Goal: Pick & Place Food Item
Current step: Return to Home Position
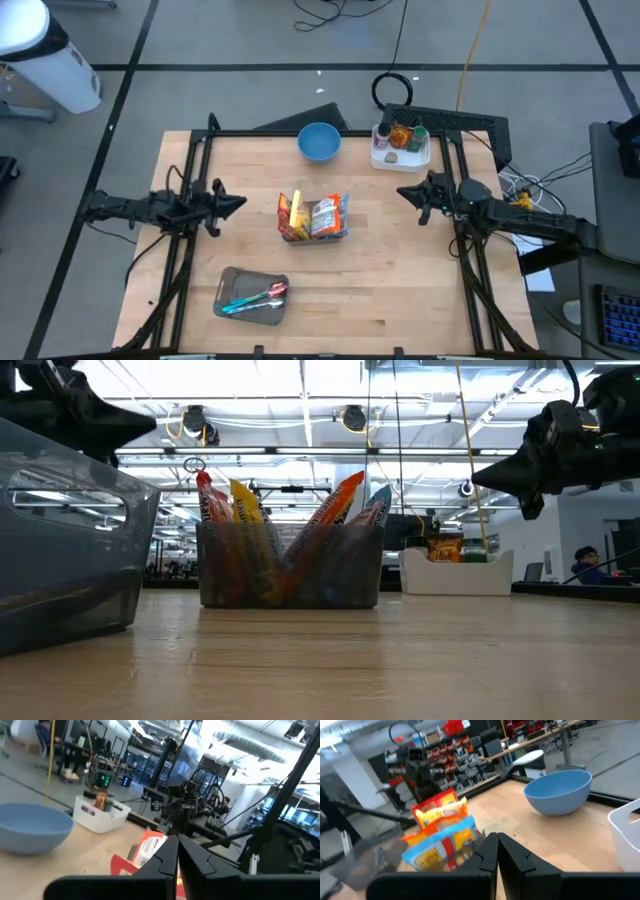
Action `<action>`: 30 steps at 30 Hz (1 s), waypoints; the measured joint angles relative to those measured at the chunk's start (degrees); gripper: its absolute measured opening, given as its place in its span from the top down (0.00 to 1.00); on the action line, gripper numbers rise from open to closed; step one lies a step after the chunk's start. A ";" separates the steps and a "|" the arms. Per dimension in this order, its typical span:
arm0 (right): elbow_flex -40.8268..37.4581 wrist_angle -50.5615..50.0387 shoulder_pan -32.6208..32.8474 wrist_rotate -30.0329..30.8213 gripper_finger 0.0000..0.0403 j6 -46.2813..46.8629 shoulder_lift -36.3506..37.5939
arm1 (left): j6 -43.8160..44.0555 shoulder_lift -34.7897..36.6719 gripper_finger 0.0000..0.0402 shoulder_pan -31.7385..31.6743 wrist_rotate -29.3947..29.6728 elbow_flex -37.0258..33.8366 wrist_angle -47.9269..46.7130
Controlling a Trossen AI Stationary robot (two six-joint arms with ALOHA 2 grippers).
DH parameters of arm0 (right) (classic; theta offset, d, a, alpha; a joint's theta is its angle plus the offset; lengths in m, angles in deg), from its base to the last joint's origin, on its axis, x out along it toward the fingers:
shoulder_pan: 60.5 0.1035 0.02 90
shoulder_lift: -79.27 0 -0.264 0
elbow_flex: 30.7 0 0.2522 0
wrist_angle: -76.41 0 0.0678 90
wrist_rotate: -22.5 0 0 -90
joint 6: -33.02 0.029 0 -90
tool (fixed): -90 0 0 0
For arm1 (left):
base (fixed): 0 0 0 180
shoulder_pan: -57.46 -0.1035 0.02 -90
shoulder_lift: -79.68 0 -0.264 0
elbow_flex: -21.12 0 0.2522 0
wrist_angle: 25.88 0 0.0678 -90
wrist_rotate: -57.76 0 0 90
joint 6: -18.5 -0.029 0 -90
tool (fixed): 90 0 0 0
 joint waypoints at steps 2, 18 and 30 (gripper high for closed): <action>0.00 -0.56 0.00 -0.01 1.00 -1.64 0.00 | 2.11 0.07 0.95 0.00 -0.01 0.04 -1.36; -0.02 -10.39 0.00 0.06 1.00 -3.11 -0.02 | -9.55 -0.09 0.92 -0.05 -4.43 0.22 -7.81; -0.02 -12.82 0.00 -0.22 1.00 -3.14 -0.02 | -15.11 -2.29 0.99 -0.04 -4.78 0.22 -8.01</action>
